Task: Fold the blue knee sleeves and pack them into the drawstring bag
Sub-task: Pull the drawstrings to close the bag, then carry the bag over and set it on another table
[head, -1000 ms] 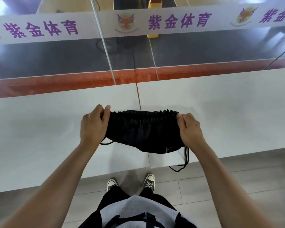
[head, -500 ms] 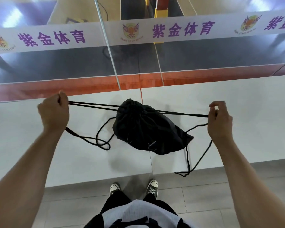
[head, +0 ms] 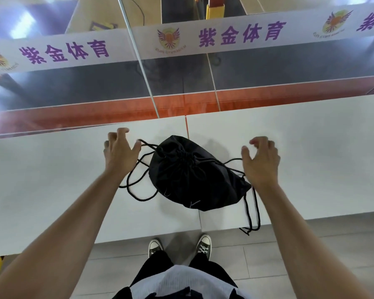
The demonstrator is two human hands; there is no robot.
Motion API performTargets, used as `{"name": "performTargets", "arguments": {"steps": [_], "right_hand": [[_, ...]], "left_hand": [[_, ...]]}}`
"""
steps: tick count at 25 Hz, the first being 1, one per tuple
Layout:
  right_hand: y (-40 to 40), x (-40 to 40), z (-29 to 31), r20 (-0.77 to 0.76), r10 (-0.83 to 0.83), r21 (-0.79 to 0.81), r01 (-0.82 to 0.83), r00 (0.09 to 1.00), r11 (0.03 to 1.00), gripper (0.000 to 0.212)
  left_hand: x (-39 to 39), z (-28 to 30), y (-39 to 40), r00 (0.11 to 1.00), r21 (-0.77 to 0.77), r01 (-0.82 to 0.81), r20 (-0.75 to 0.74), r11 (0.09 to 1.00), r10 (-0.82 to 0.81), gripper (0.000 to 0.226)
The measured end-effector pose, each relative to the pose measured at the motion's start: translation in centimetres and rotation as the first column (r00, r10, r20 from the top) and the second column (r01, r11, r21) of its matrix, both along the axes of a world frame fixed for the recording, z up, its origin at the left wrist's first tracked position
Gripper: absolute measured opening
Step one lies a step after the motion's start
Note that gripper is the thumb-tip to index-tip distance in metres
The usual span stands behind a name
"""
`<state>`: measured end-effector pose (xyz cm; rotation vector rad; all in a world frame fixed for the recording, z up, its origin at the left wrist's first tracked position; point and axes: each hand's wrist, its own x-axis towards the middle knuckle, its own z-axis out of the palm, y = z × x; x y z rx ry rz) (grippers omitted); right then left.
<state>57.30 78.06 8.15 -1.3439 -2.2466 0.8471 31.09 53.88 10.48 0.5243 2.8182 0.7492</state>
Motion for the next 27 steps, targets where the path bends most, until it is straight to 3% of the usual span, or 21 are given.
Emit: {"name": "performTargets", "arguments": {"steps": [1, 3, 4, 6, 8, 9, 11, 13, 16, 19, 23, 27], "right_hand": [[-1.7, 0.2, -0.5, -0.071, 0.055, 0.026, -0.054, 0.996, 0.998, 0.014], [-4.9, 0.9, -1.8, -0.115, 0.207, 0.035, -0.204, 0.972, 0.978, 0.021], [-6.5, 1.3, -2.7, -0.077, 0.269, 0.040, -0.267, 0.960, 0.963, 0.024], [-9.3, 1.8, -4.3, 0.067, 0.338, 0.040, -0.341, 0.939, 0.939, 0.046], [-11.2, 1.5, -5.6, 0.221, 0.343, 0.010, -0.354, 0.913, 0.935, 0.081], [-12.1, 1.2, -6.2, 0.277, 0.310, 0.023, -0.328, 0.910, 0.944, 0.088], [-13.4, 0.2, -6.9, 0.342, 0.216, 0.060, -0.251, 0.914, 0.966, 0.078], [-14.3, -0.6, -7.1, 0.358, 0.155, 0.095, -0.201, 0.921, 0.975, 0.056], [-14.9, 0.1, -6.6, 0.240, 0.038, 0.127, -0.071, 0.970, 0.989, 0.030], [-15.9, 2.7, -4.6, -0.044, -0.186, 0.119, 0.190, 0.982, 0.975, 0.027], [-19.1, 6.8, 0.2, -0.280, -0.402, -0.114, 0.385, 0.872, 0.916, 0.029], [-23.8, 12.4, 5.3, -0.438, -0.607, -0.237, 0.566, 0.663, 0.790, 0.012]], "left_hand": [[0.7, -0.2, -0.3, 0.999, 0.013, -0.041, -0.028, 0.999, 0.041, 0.026], [2.6, -0.7, -1.2, 0.997, -0.011, -0.064, -0.042, 0.998, 0.063, 0.031], [3.5, -1.6, -2.0, 1.000, -0.044, -0.007, -0.020, 0.999, 0.006, 0.036], [5.5, -3.5, -3.5, 0.973, 0.067, 0.175, 0.139, 0.982, -0.183, 0.020], [6.6, -5.4, -5.0, 0.883, 0.115, 0.359, 0.280, 0.926, -0.377, 0.056], [6.4, -6.2, -5.2, 0.861, 0.106, 0.386, 0.315, 0.917, -0.399, 0.070], [5.6, -7.1, -4.6, 0.864, 0.113, 0.402, 0.280, 0.909, -0.417, 0.065], [5.2, -6.9, -3.9, 0.849, 0.127, 0.468, 0.207, 0.874, -0.485, 0.042], [4.7, -5.1, -3.5, 0.822, 0.162, 0.529, 0.146, 0.833, -0.550, 0.020], [4.1, -3.0, -3.7, 0.735, 0.271, 0.626, 0.108, 0.731, -0.670, 0.038], [5.1, 1.1, -2.6, 0.594, 0.385, 0.690, 0.183, 0.613, -0.783, 0.030], [8.7, 4.9, -1.2, 0.448, 0.479, 0.741, 0.171, 0.471, -0.878, 0.027]]}}
